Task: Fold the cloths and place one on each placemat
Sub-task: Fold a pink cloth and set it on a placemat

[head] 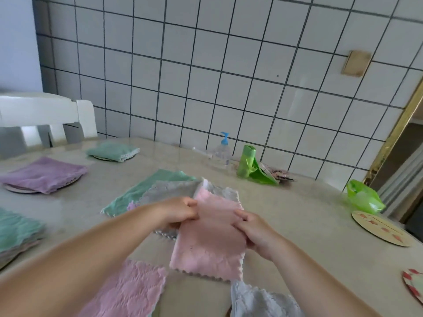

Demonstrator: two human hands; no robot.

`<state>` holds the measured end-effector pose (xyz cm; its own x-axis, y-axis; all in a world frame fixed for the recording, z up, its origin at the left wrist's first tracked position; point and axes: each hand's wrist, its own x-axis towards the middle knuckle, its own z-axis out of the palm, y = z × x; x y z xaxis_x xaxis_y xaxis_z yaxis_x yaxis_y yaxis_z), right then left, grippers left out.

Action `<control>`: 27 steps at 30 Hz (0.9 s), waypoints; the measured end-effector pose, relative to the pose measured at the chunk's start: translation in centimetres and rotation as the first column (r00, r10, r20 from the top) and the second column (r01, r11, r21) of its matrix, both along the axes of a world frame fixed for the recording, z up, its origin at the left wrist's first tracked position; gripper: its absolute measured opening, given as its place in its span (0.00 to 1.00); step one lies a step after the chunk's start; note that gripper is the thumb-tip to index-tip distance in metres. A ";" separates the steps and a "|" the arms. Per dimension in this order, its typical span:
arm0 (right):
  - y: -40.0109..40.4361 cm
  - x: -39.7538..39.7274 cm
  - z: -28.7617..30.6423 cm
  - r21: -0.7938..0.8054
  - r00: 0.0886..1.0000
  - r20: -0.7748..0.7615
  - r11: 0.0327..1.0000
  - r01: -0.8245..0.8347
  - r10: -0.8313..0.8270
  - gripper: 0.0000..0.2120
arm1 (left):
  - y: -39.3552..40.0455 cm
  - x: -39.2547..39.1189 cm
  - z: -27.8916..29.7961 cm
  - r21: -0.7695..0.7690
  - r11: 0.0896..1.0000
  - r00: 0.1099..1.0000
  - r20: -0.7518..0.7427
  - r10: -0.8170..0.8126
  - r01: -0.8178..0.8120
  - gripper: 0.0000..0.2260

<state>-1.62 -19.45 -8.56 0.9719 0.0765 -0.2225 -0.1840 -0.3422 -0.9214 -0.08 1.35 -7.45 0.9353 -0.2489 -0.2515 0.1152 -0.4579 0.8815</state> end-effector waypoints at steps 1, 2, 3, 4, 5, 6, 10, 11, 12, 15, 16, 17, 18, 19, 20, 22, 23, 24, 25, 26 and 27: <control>0.3 -0.3 -0.4 0.004 1.000 -0.015 1.000 -0.010 0.010 0.15 | 0.4 0.0 -0.5 -0.010 1.000 0.999 -0.033 -0.016 0.016 0.19; 0.4 -0.4 -0.7 0.007 1.000 -0.025 1.000 -0.010 0.010 0.17 | 0.9 0.1 -0.9 -0.038 0.999 0.998 -0.063 -0.027 0.025 0.22; 0.3 -0.5 -0.9 -0.004 1.000 -0.030 1.000 0.001 -0.001 0.20 | 1.3 -0.1 -1.1 -0.068 0.997 0.996 -0.082 -0.035 0.029 0.23; 0.1 -0.7 -0.8 -0.015 1.000 -0.026 1.000 0.017 -0.017 0.21 | 1.7 -0.2 -1.2 -0.090 0.996 0.996 -0.088 -0.034 0.026 0.22; -0.2 -0.9 -0.7 -0.022 0.999 -0.024 0.999 0.025 -0.026 0.21 | 2.1 -0.5 -1.3 -0.119 0.993 0.995 -0.097 -0.020 0.008 0.19; -0.6 -1.3 -0.4 -0.026 0.999 -0.026 0.999 0.019 -0.019 0.20 | 2.5 -0.8 -1.4 -0.150 0.989 0.994 -0.111 -0.006 -0.011 0.19; -2.1 -3.1 0.2 -0.086 0.992 -0.045 0.989 -0.120 0.117 0.16 | 4.3 -2.5 -1.2 -0.191 0.980 0.979 -0.183 -0.089 0.053 0.13; -2.3 -3.4 0.1 -0.097 0.986 -0.042 0.982 -0.162 0.159 0.15 | 4.5 -2.8 -1.1 -0.177 0.981 0.976 -0.186 -0.109 0.076 0.13; -2.4 -3.7 0.1 -0.096 0.980 -0.029 0.975 -0.199 0.197 0.15 | 4.6 -3.1 -1.1 -0.152 0.984 0.978 -0.176 -0.116 0.090 0.14; -1.9 -4.4 0.2 -0.038 0.966 0.025 0.966 -0.257 0.258 0.19 | 4.4 -3.3 -1.0 -0.066 0.991 0.989 -0.084 -0.123 0.118 0.20; -1.7 -4.5 0.4 0.018 0.967 0.035 0.968 -0.252 0.251 0.20 | 4.3 -3.5 -0.9 -0.064 0.991 0.991 -0.043 -0.123 0.120 0.21; -1.6 -4.5 0.4 0.091 0.972 0.034 0.968 -0.234 0.232 0.22 | 4.2 -3.5 -1.0 -0.086 0.990 0.993 0.002 -0.115 0.115 0.22; -1.7 -4.6 0.4 0.162 0.976 0.021 0.963 -0.215 0.215 0.24 | 4.3 -3.5 -1.0 -0.112 0.988 0.994 0.051 -0.097 0.102 0.23; -1.8 -4.6 0.3 0.206 0.978 0.002 0.957 -0.204 0.208 0.25 | 4.3 -3.5 -1.0 -0.114 0.989 0.991 0.107 -0.079 0.091 0.23; -1.9 -4.7 0.2 0.222 0.977 -0.020 0.954 -0.201 0.211 0.26 | 4.4 -3.6 -1.1 -0.073 0.994 0.982 0.171 -0.074 0.087 0.23; -2.1 -5.1 -0.1 0.130 0.971 -0.030 0.964 -0.230 0.236 0.27 | 4.4 -3.7 -1.8 0.068 0.995 0.943 0.318 -0.096 0.079 0.21; -2.1 -5.3 -0.3 0.054 0.969 -0.007 0.968 -0.247 0.247 0.26 | 4.4 -3.7 -2.3 0.175 0.982 0.903 0.407 -0.135 0.068 0.20; -2.0 -5.5 -0.4 -0.005 0.967 0.022 0.967 -0.253 0.253 0.25 | 4.4 -3.8 -2.7 0.304 0.952 0.839 0.508 -0.195 0.038 0.19; -1.9 -5.6 -0.6 -0.056 0.967 0.052 0.967 -0.247 0.250 0.24 | 4.5 -3.8 -3.2 0.417 0.909 0.748 0.605 -0.271 -0.009 0.18; -1.7 -5.7 -0.7 -0.096 0.966 0.088 0.968 -0.233 0.242 0.24 | 4.7 -3.7 -3.7 0.504 0.862 0.638 0.684 -0.354 -0.062 0.18; -1.7 -5.8 -1.0 -0.170 0.959 0.148 0.962 -0.215 0.241 0.24 | 4.9 -3.5 -4.0 0.565 0.817 0.512 0.739 -0.437 -0.118 0.19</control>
<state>-7.38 -21.14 -9.55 0.9566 0.2787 -0.0856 0.0665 -0.4943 -0.8667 -3.59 6.24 -11.47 0.7225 -0.5177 0.4582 -0.6369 -0.7563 0.1499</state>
